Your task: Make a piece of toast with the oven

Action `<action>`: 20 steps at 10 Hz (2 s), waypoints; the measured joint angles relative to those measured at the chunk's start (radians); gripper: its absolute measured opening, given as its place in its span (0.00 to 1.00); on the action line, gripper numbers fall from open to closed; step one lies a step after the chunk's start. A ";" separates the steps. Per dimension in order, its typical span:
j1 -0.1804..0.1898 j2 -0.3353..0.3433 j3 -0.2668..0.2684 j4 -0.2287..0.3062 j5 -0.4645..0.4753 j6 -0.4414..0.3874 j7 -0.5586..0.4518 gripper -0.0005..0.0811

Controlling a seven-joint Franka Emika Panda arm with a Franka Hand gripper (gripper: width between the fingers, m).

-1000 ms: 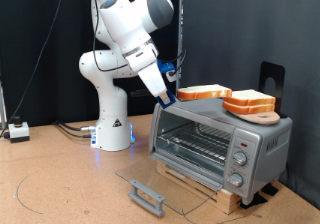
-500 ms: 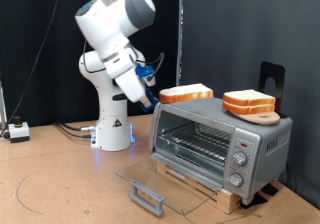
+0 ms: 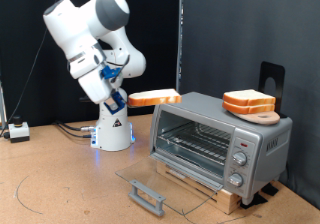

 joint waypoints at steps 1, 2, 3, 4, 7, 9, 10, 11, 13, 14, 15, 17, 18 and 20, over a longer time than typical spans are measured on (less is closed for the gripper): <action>-0.014 0.008 -0.022 0.006 -0.002 0.006 -0.006 0.49; -0.020 0.022 -0.031 0.011 -0.002 0.009 -0.008 0.49; -0.018 0.022 -0.030 0.009 -0.002 0.006 -0.008 0.49; -0.015 0.022 -0.032 0.008 -0.002 -0.026 -0.044 0.49; -0.007 0.044 -0.029 0.004 -0.021 -0.037 -0.147 0.49; -0.004 0.102 -0.015 0.013 -0.084 0.002 -0.190 0.49; -0.001 0.139 -0.009 0.022 -0.101 0.019 -0.210 0.49; 0.005 0.174 -0.003 0.030 -0.104 0.039 -0.227 0.49; 0.019 0.231 0.014 0.034 -0.102 0.089 -0.248 0.49; 0.030 0.251 0.024 0.034 -0.101 0.100 -0.259 0.49; 0.041 0.264 0.036 0.032 -0.098 0.108 -0.265 0.49; 0.068 0.272 0.075 0.019 -0.098 0.126 -0.260 0.49; 0.083 0.271 0.099 0.006 -0.098 0.141 -0.247 0.49; 0.113 0.267 0.152 -0.028 -0.097 0.191 -0.204 0.49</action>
